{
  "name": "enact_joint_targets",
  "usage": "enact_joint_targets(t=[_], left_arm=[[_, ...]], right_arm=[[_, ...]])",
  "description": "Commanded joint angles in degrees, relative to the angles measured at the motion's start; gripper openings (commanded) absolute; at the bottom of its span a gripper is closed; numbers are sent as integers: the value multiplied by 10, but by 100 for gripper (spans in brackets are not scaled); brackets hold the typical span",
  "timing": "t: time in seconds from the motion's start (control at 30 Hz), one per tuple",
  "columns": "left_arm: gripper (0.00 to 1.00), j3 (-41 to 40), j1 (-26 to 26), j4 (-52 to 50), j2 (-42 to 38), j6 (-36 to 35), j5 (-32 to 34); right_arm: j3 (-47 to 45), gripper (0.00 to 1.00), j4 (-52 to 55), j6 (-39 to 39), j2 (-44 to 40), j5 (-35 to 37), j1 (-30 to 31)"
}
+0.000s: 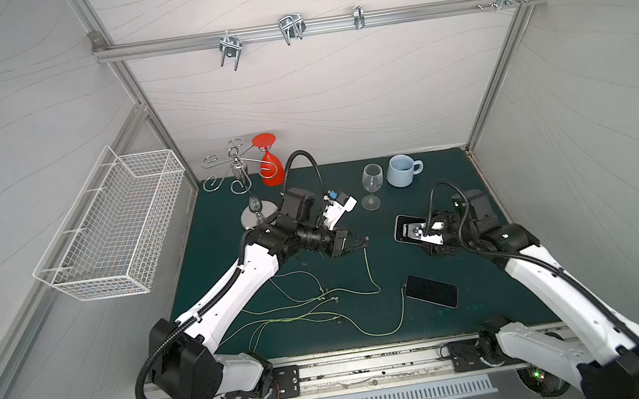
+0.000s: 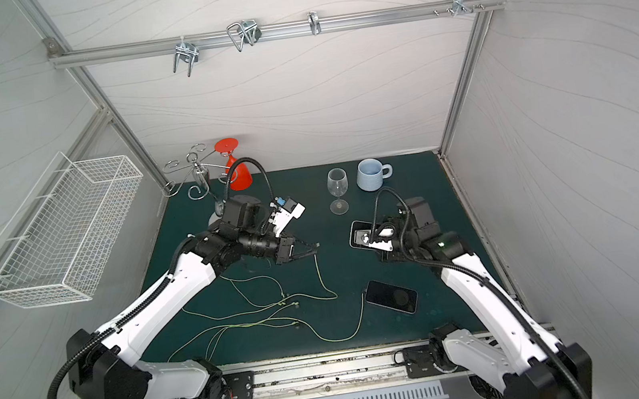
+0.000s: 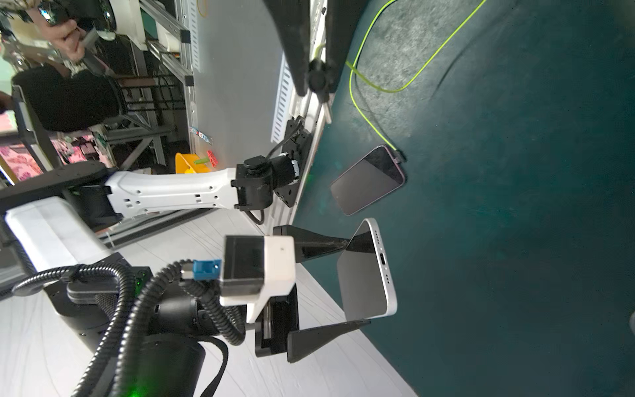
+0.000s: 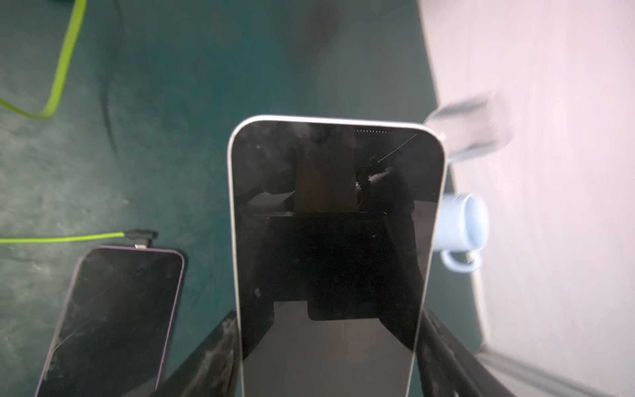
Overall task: Plug wired earphones into phones
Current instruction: Pick up the phone at the center of the board, then insert the wired earphone into the phone.
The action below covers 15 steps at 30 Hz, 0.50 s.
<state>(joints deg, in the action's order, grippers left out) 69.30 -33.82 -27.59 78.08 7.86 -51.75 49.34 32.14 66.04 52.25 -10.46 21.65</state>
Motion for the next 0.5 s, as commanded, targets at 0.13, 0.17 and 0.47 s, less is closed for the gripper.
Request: enact_joint_targets(t=[0.13, 0.17, 0.47], left_arm=[[0, 67, -43, -45, 28, -32, -28], [0, 69, -48, -43, 29, -32, -27], [0, 73, -67, -41, 36, -45, -13]], right_arm=[[-11, 58, -1, 53, -85, -83, 41], [-8, 57, 0, 48, -89, -86, 48], [-3, 58, -22, 7, -98, -83, 86]])
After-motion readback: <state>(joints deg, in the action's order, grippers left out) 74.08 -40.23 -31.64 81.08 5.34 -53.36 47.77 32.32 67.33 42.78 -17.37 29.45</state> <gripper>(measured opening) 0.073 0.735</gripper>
